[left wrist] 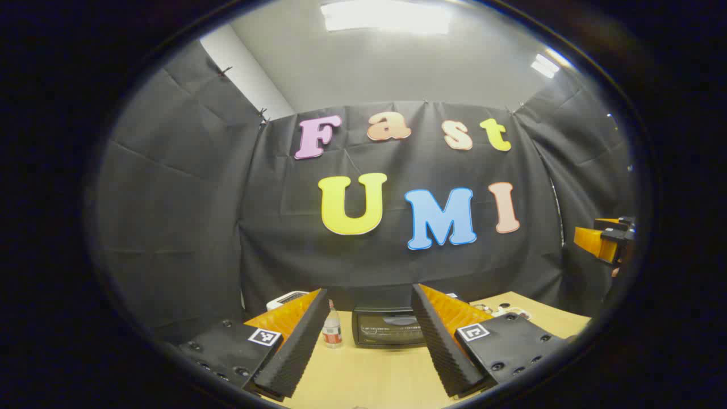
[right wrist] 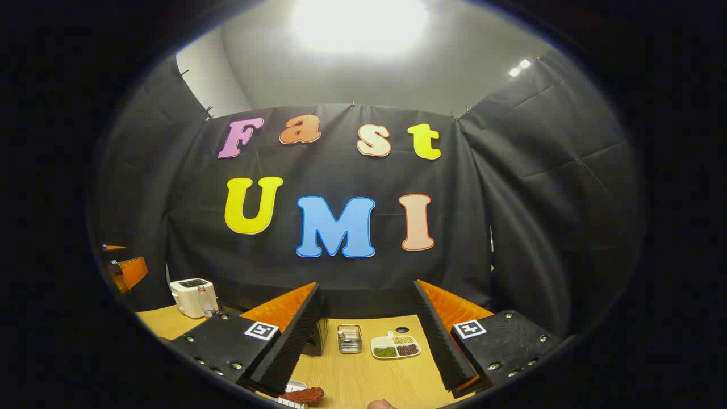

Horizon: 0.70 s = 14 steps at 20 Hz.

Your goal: Open the electric oven with the left hand, put the food in, and close the electric oven.

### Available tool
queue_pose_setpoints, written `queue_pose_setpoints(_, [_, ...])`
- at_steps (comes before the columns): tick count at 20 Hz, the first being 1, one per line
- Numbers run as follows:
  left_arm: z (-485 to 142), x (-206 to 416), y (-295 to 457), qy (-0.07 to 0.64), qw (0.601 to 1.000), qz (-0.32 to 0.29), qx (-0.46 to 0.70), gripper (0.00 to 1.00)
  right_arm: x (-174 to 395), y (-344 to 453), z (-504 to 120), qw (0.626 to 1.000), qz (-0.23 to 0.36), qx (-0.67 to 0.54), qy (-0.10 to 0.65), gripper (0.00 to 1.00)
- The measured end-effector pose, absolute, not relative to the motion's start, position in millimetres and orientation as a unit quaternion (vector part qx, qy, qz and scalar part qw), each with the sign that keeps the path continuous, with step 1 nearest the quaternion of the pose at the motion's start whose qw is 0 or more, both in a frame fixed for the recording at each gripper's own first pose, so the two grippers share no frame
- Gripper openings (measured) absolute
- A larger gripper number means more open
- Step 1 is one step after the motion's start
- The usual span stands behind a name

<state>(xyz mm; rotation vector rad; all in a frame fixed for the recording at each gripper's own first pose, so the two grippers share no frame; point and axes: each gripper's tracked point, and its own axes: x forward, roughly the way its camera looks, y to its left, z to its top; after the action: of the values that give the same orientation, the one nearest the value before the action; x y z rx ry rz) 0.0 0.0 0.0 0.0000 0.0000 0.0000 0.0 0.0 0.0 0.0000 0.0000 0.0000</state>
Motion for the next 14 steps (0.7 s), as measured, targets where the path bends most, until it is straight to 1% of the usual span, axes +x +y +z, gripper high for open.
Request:
queue_pose_setpoints(6, [5, -1, 7, 0.004, 1.0, 0.01, -0.004, 1.0, 1, 3, 2, 1.0, 0.01, 0.0, -0.004, 0.96])
queue_pose_setpoints(10, [5, -6, 7, 0.002, 1.0, 0.015, -0.012, 1.0, 1, 0, 9, 1.0, 0.006, -0.008, -0.015, 0.96])
queue_pose_setpoints(11, [6, -6, 7, 0.0, 1.0, 0.016, -0.009, 1.0, 1, 0, 8, 1.0, 0.007, -0.006, -0.015, 0.94])
queue_pose_setpoints(12, [6, -7, 4, -0.001, 1.0, 0.015, -0.006, 1.0, 1, 0, 4, 1.0, 0.008, -0.004, -0.012, 0.96])
queue_pose_setpoints(14, [4, -7, -3, 0.0, 1.0, 0.014, -0.006, 1.0, 2, -5, 0, 1.0, 0.005, -0.005, -0.009, 0.96])
